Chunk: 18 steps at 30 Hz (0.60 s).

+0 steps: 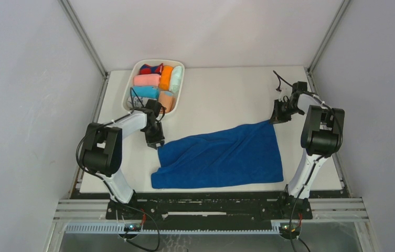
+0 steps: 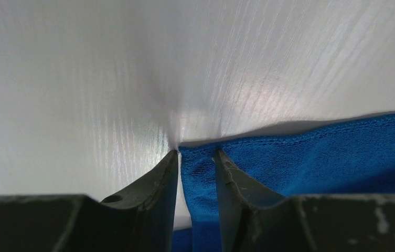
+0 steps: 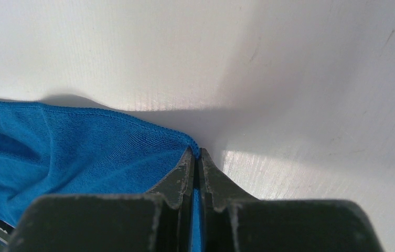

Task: Roll the towels
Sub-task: Fold the towel at the center of the board.

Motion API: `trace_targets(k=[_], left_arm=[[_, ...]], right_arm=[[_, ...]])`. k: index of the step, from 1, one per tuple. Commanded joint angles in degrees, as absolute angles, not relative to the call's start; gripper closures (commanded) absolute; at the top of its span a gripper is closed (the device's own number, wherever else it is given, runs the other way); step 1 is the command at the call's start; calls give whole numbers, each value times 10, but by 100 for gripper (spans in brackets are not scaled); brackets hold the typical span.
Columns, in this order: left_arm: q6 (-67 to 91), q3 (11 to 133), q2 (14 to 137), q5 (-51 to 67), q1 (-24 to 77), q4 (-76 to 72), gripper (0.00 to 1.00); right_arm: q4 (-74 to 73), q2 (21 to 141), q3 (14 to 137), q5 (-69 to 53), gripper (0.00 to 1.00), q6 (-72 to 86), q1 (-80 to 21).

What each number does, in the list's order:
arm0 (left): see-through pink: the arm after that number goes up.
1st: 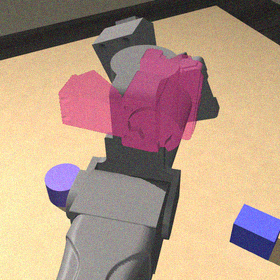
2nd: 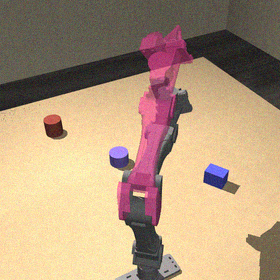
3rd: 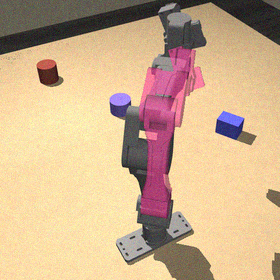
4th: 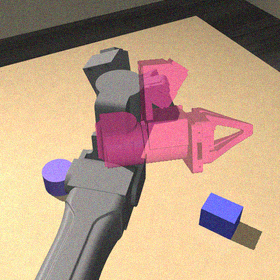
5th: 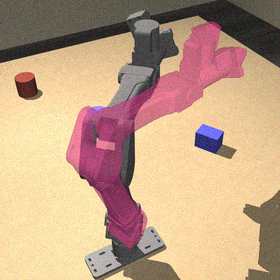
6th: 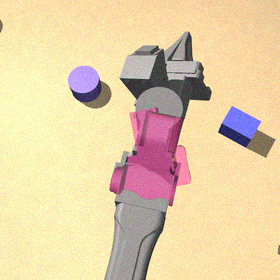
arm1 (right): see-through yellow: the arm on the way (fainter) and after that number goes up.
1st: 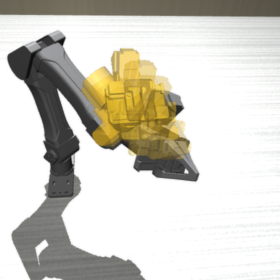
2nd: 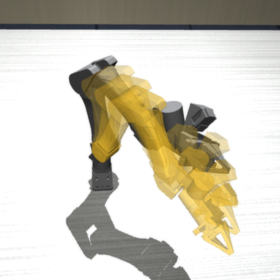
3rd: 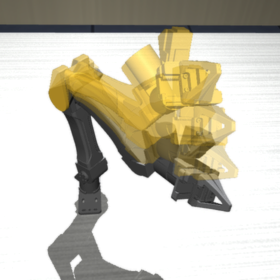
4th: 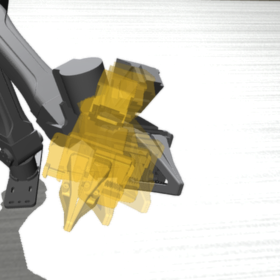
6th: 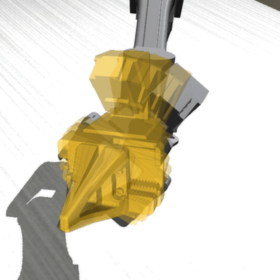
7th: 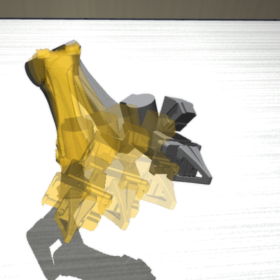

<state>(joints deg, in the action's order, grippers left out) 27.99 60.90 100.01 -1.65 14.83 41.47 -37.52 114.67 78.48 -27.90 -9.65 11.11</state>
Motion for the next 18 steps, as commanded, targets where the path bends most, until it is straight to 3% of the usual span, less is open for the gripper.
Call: trace_targets(k=[1,11,18], left_arm=[[288,601,1023,-27,145,406,64],[294,597,1039,-25,139,402,75],[291,597,1006,-27,126,411,66]], right_arm=[[-361,1121,791,-284,100,-100,107],[-361,1123,791,-280,100,-103,107],[-361,1121,788,-278,100,-103,106]])
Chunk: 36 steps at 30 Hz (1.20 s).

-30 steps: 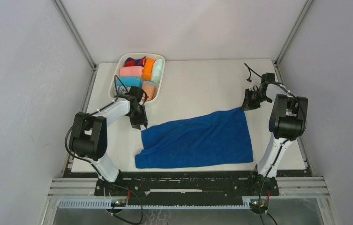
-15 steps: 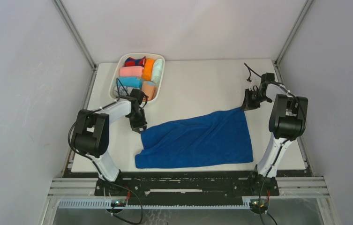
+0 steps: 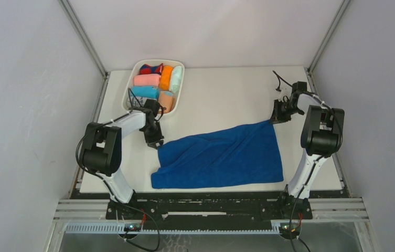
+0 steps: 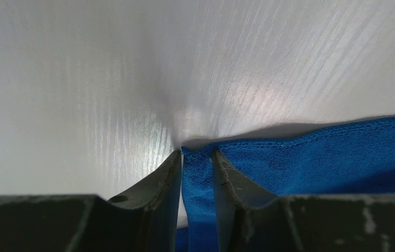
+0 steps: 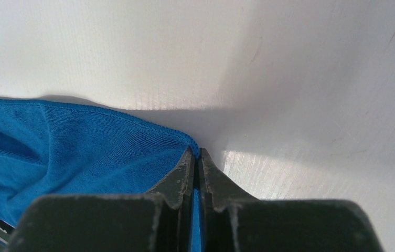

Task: Roll the towels
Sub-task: Fold the towel at the center of the board.

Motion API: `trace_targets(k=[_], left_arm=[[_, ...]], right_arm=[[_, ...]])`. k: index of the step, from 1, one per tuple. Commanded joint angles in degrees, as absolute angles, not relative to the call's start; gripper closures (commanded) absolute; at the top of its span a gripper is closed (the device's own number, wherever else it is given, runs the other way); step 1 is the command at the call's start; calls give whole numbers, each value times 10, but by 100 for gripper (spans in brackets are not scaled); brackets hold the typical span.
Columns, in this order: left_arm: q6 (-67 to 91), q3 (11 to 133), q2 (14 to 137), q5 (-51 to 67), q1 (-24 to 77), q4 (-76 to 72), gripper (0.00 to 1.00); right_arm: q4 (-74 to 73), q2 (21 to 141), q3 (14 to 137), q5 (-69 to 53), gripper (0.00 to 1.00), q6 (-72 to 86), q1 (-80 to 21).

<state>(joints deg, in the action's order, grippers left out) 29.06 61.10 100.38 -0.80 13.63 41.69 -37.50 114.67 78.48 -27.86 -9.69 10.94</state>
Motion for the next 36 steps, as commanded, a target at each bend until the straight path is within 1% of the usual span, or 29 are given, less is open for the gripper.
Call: trace_targets(k=[1,16,19,25,28,36], left_arm=[[289,596,1002,-26,124,411,66],[276,591,936,15,112,405,64],[276,591,941,9,112,409,65],[280,586,962,-12,112,416,71],[282,586,972,-27,112,420,72],[283,603,997,-51,115,433,71]], right_arm=[[-361,1121,788,-278,100,-104,106],[-362,1121,788,-278,100,-104,106],[-362,1121,788,-278,100,-104,106],[-363,1121,788,-278,100,-103,106],[-363,1121,788,-279,100,-104,105],[-362,1122,788,-279,100,-105,105]])
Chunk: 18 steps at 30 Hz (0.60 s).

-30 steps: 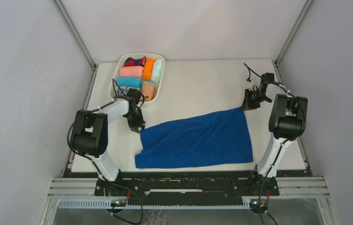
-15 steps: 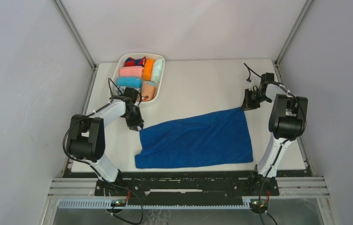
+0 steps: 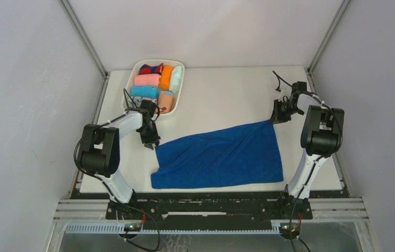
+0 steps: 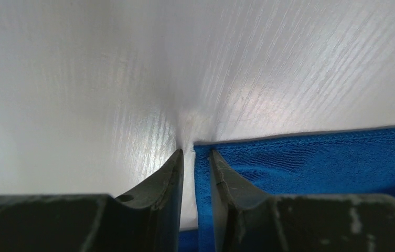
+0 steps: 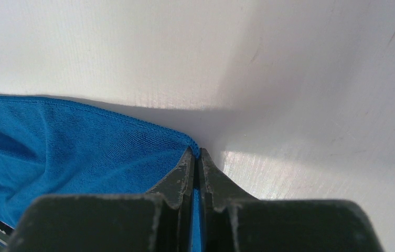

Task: Roll the towels
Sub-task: Fold the towel at the center of the board.

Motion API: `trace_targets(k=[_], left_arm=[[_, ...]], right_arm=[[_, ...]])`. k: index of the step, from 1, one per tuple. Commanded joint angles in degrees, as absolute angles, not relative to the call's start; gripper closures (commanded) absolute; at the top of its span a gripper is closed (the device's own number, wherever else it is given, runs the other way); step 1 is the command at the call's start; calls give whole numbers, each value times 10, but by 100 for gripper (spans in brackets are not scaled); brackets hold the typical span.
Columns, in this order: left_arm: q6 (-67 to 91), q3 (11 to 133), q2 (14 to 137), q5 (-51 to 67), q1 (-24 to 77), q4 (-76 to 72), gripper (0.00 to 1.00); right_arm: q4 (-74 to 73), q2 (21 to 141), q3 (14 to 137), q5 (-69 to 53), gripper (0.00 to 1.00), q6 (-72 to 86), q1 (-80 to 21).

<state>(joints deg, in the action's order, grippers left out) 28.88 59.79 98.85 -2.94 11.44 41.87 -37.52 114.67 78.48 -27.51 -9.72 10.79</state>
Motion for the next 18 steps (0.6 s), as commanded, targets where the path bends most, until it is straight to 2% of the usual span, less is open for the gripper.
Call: trace_targets(k=[1,14,17,18], left_arm=[[281,606,999,-52,117,435,70],[285,615,1031,-16,139,422,69],[289,616,1037,-14,142,414,71],[290,616,1040,-12,144,410,75]], right_arm=[[-362,1122,788,-279,100,-104,104],[-352,1115,788,-267,100,-95,112],[-347,1114,788,-266,100,-92,115],[-347,1115,788,-266,100,-90,113]])
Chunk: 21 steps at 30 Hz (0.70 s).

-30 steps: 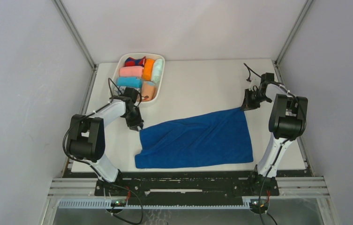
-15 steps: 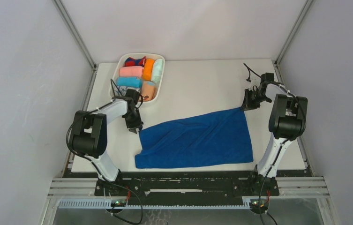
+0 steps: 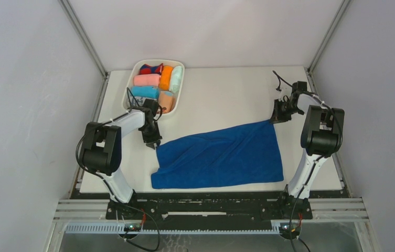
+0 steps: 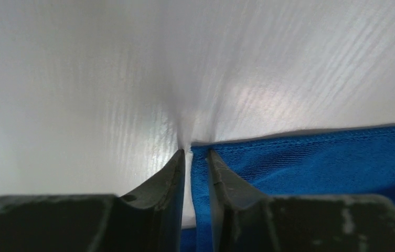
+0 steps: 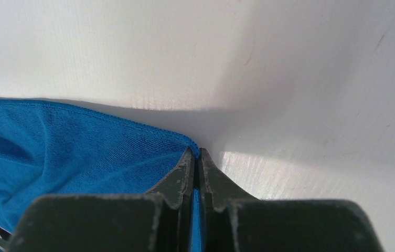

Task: Roll the towels
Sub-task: Fold the towel at the center of the board.

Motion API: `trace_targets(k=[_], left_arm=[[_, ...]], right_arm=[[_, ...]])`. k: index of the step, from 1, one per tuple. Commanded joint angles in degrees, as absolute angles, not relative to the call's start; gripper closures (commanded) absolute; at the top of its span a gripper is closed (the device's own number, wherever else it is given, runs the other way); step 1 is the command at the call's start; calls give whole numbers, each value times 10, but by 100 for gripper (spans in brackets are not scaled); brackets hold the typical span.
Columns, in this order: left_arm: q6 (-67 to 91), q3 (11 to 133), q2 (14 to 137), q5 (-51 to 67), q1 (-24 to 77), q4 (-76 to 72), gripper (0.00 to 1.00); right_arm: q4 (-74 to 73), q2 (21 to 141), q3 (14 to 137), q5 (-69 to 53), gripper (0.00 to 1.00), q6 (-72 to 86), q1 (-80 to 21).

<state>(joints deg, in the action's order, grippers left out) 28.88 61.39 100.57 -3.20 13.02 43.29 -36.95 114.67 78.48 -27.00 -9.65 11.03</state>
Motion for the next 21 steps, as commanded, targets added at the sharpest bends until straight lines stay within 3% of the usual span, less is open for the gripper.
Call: trace_targets(k=[1,6,21], left_arm=[[292,615,1046,-9,146,405,79],[308,605,1063,-8,153,383,99],[245,740,963,-89,88,433,100]], right_arm=[[-346,1115,788,-266,100,-90,113],[-345,1113,788,-265,100,-91,111],[-299,1105,808,-285,100,-84,108]])
